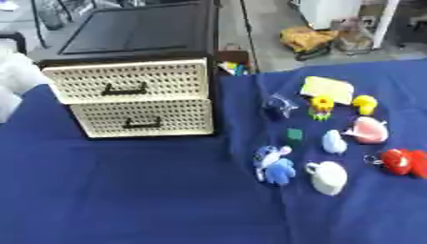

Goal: Pick up objects from table and place into drawer.

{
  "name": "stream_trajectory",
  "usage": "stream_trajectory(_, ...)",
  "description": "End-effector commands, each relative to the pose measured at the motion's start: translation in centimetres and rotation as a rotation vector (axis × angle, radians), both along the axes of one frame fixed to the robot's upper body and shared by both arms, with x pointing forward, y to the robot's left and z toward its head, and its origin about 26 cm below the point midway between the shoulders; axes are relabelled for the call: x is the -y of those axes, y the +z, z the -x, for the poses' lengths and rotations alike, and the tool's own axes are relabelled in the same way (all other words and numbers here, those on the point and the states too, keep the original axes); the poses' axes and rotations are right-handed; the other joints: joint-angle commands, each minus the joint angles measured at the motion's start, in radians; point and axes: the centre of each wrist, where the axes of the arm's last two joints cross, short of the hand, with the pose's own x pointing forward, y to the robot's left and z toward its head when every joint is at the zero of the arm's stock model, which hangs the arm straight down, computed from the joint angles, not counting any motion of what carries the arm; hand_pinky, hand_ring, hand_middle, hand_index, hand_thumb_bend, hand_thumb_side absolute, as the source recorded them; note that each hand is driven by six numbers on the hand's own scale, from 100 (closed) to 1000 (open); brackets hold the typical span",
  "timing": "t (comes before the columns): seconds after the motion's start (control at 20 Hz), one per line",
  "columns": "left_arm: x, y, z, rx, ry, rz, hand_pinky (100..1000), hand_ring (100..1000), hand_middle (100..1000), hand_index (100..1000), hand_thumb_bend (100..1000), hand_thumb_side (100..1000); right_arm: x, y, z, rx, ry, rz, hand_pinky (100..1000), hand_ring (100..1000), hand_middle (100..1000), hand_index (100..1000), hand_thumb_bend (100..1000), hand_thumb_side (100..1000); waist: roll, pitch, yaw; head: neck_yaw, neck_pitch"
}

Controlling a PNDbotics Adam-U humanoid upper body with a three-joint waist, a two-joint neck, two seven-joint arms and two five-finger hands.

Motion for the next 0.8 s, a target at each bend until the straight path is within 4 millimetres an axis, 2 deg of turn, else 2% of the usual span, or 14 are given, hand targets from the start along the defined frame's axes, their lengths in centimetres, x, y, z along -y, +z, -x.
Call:
stream_trajectory(0.05,-0.4,3.0,0.7,-0.04,0.074,-0.174,457,614,637,896,548,1000,-0.3,0.7,0.3,0.045,0.019,-0.015,696,782,735,807,192,939,-0.001,-0.01,-0.001,0.003,-0.014)
stream_trajectory(0.4,-0.1,4.7,0.8,-0.245,0.199,-0.431,384,568,603,943,556,1000,-0.5,0.5,0.3,0.042,0.033,-0.033,695,782,735,804,198,938,-0.003,-0.006,-0.006,0.008,-0.019)
stream_trajectory(0.7,1.4,4.2,-0.2,-0.481,0.256,-0.69,337,529,561,955,535,1000,-0.8,0.5,0.3,0.037,0.045,-0.038,695,781,734,802,201,938,-0.005,-0.006,-0.02,0.017,-0.016)
stream_trajectory(0.8,2.0,3.8,-0.6,-0.555,0.27,-0.774,290,509,537,958,528,1000,-0.9,0.5,0.3,0.035,0.05,-0.037,695,781,734,802,203,939,-0.005,-0.006,-0.024,0.02,-0.014)
